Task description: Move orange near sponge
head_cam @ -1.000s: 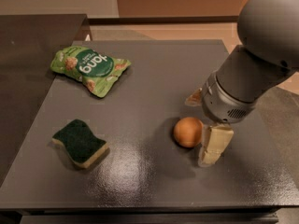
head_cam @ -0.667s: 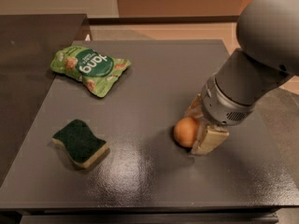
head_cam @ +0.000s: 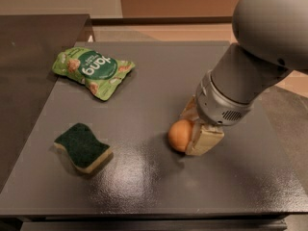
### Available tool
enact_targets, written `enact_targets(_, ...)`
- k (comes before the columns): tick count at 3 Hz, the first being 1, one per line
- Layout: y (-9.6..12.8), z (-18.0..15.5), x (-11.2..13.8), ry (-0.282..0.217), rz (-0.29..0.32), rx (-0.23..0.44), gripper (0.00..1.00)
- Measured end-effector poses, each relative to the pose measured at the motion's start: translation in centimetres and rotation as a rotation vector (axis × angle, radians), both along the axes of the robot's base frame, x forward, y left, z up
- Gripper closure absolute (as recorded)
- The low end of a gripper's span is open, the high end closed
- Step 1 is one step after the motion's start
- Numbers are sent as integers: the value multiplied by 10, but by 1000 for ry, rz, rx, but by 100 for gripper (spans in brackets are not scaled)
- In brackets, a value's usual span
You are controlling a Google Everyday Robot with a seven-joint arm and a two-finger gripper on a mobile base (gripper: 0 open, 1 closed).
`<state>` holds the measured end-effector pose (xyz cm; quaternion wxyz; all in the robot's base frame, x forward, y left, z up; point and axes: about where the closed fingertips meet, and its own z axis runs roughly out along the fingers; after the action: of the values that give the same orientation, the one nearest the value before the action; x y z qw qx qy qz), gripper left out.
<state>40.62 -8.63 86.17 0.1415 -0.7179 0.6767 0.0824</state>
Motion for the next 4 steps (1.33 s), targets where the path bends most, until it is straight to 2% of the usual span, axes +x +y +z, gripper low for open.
enact_targets(1,28,11,-3,3,26,21,100)
enact_targets(3,92,14,-12,-14,68,46,100)
enact_targets(4,115,9,-13,-12,82,48,100)
